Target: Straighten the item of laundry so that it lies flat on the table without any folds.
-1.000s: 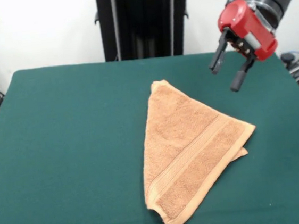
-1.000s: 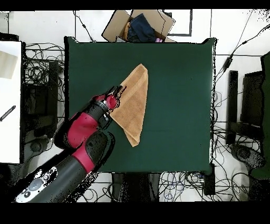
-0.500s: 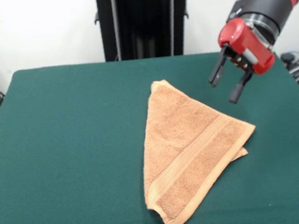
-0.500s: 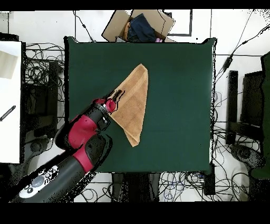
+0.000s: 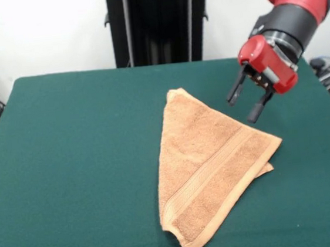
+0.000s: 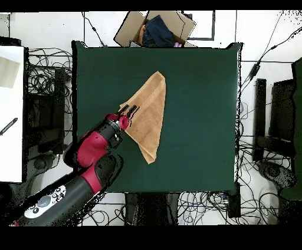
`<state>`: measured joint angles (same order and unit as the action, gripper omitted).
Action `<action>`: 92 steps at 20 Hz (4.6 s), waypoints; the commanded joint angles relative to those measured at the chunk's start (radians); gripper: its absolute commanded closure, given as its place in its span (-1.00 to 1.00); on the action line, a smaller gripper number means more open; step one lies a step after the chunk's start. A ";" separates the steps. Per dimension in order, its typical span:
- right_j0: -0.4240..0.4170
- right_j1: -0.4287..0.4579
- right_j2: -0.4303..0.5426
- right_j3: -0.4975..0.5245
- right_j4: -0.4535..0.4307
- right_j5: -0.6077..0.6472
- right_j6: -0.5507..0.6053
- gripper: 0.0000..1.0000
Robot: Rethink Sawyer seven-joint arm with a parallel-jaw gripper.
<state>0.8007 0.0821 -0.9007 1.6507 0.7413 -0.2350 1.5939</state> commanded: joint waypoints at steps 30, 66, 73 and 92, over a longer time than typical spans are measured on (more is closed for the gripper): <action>0.162 0.236 0.158 -0.054 0.492 0.078 0.232 -1.00; 0.286 0.530 -0.319 -0.210 0.372 0.643 0.541 -1.00; 0.277 0.520 -0.330 -0.226 0.297 0.640 0.544 -1.00; 0.286 0.530 -0.379 -0.274 0.152 0.761 0.577 -1.00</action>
<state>1.1078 0.5881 -1.2990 1.5586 0.9343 0.3630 1.9111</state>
